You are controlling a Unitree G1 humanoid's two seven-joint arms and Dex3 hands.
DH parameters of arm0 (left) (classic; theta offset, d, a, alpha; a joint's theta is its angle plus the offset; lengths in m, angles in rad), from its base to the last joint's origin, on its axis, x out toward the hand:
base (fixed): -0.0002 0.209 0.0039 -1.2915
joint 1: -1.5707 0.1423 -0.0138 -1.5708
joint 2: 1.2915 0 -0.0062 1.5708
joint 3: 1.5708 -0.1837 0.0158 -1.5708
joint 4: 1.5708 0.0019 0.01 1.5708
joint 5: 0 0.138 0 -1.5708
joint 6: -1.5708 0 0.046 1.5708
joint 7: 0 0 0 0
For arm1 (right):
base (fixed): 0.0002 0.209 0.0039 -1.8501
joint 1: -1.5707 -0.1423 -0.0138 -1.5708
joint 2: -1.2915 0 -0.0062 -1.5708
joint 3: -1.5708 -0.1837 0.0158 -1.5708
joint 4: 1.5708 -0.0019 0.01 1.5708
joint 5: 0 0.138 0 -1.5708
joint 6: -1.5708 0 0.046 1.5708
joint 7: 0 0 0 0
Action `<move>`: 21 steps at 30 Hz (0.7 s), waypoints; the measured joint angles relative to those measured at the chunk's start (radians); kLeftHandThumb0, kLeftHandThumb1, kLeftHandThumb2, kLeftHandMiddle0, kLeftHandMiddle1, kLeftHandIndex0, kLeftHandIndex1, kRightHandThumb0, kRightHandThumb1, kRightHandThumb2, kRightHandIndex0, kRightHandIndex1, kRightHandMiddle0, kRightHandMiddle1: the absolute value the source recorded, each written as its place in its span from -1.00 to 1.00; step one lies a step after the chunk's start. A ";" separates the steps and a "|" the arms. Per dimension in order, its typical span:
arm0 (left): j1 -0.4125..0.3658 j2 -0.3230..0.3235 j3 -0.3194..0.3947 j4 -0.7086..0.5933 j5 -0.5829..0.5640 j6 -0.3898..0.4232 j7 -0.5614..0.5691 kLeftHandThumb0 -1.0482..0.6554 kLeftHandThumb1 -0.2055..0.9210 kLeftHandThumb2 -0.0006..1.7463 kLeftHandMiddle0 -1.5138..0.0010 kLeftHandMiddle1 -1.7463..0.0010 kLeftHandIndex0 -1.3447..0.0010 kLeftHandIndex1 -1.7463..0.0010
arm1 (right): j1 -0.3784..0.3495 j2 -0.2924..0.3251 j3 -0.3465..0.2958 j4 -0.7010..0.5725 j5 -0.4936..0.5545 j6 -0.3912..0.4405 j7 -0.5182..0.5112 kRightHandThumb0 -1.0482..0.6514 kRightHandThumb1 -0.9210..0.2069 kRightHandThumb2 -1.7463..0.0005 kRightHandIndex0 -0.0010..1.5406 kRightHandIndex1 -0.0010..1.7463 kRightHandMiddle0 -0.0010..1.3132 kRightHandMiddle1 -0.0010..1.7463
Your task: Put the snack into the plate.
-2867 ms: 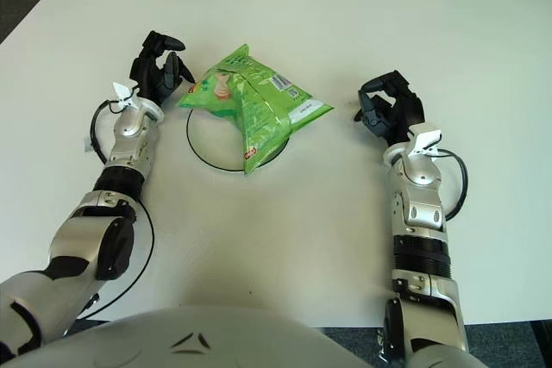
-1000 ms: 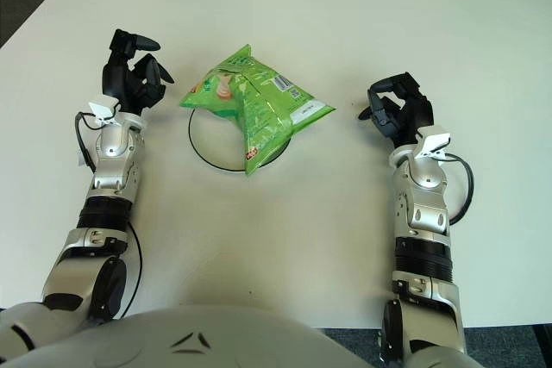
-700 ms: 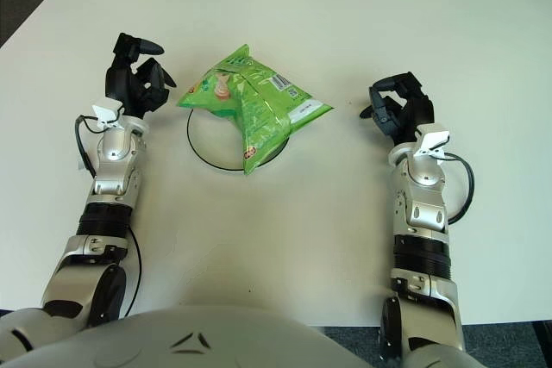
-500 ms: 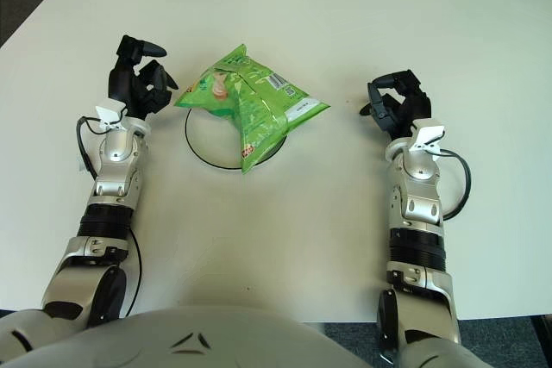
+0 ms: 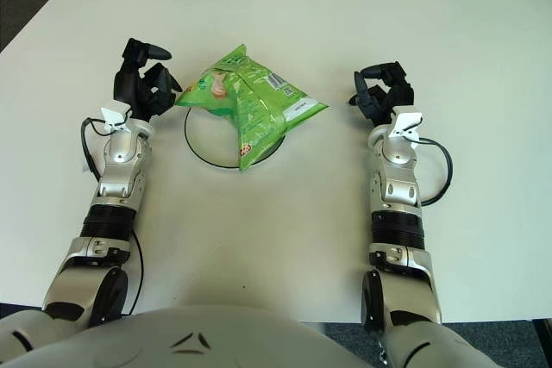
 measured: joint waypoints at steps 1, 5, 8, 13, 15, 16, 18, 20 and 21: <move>0.000 -0.001 -0.001 0.000 0.000 0.000 0.000 -0.21 0.63 -0.09 -0.10 -1.00 0.51 -1.00 | -0.003 0.000 0.004 0.003 -0.002 -0.001 0.001 -0.19 -1.00 0.65 -0.08 0.84 -0.35 0.74; 0.000 -0.003 -0.004 -0.001 -0.002 0.000 -0.001 -0.21 0.63 -0.09 -0.09 -1.00 0.51 -1.00 | -0.015 -0.002 0.013 0.024 -0.009 -0.002 0.009 -0.19 -1.00 0.65 -0.02 0.75 -0.35 0.73; 0.000 -0.005 -0.006 -0.003 -0.005 0.001 -0.006 -0.21 0.64 -0.09 -0.09 -1.00 0.51 -1.00 | -0.027 -0.005 0.014 0.043 -0.009 -0.006 0.014 -0.19 -1.00 0.65 0.02 0.70 -0.35 0.74; 0.000 -0.009 -0.011 -0.007 -0.007 0.014 -0.008 -0.21 0.64 -0.10 -0.09 -1.00 0.51 -1.00 | -0.039 -0.011 0.014 0.063 -0.009 -0.011 0.021 -0.19 -1.00 0.64 0.05 0.66 -0.36 0.74; 0.000 -0.011 -0.012 -0.008 -0.009 0.021 -0.008 -0.21 0.64 -0.10 -0.09 -1.00 0.52 -1.00 | -0.041 -0.016 0.014 0.069 -0.009 -0.013 0.022 -0.19 -1.00 0.64 0.06 0.66 -0.36 0.74; 0.000 -0.012 -0.012 -0.008 -0.011 0.024 -0.008 -0.21 0.64 -0.10 -0.09 -1.00 0.52 -1.00 | -0.042 -0.018 0.013 0.071 -0.009 -0.015 0.023 -0.18 -1.00 0.64 0.06 0.65 -0.36 0.74; 0.000 -0.013 -0.013 -0.008 -0.013 0.027 -0.008 -0.21 0.64 -0.10 -0.09 -1.00 0.52 -1.00 | -0.044 -0.021 0.013 0.077 -0.009 -0.018 0.025 -0.18 -1.00 0.64 0.06 0.65 -0.36 0.74; 0.000 -0.014 -0.013 -0.009 -0.015 0.029 -0.008 -0.21 0.64 -0.10 -0.09 -1.00 0.52 -1.00 | -0.046 -0.023 0.012 0.082 -0.009 -0.020 0.030 -0.18 -1.00 0.64 0.06 0.65 -0.35 0.74; 0.000 -0.014 -0.013 -0.009 -0.015 0.032 -0.008 -0.21 0.64 -0.10 -0.09 -1.00 0.51 -1.00 | -0.047 -0.025 0.012 0.084 -0.009 -0.021 0.032 -0.18 -1.00 0.64 0.06 0.65 -0.35 0.74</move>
